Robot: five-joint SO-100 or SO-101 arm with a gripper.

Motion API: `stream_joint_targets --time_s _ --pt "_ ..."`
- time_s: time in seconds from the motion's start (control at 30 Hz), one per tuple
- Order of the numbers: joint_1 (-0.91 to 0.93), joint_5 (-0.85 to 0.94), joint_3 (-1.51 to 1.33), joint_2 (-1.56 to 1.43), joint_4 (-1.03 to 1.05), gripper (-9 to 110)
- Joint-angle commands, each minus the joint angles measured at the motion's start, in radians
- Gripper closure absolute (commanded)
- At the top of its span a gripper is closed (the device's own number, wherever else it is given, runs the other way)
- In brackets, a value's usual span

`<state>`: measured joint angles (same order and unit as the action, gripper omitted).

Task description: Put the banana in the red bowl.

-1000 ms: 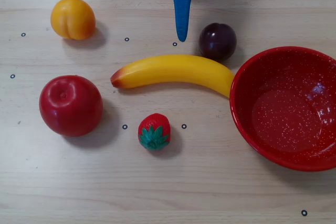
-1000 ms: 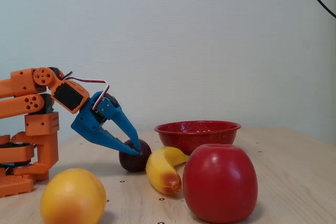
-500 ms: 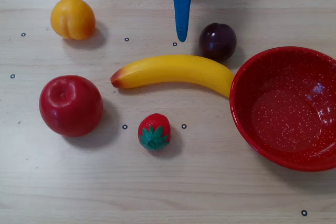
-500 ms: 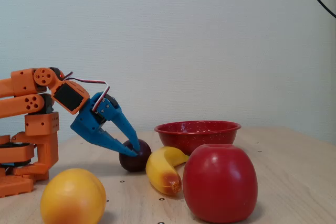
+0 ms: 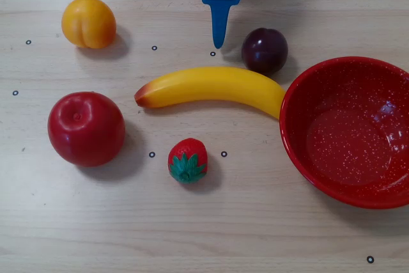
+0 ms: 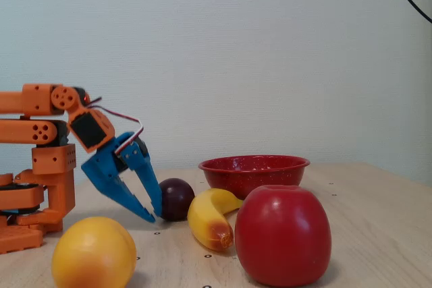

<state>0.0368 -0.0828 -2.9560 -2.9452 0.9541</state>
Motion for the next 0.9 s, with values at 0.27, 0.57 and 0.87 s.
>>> stream_joint_targets --time_s 0.27,0.57,0.87 --pt "-0.035 0.018 0.397 0.255 0.183 100" --pt "-0.005 0.061 0.730 0.543 0.422 93" --pt "0.035 0.074 0.986 0.822 0.638 73"
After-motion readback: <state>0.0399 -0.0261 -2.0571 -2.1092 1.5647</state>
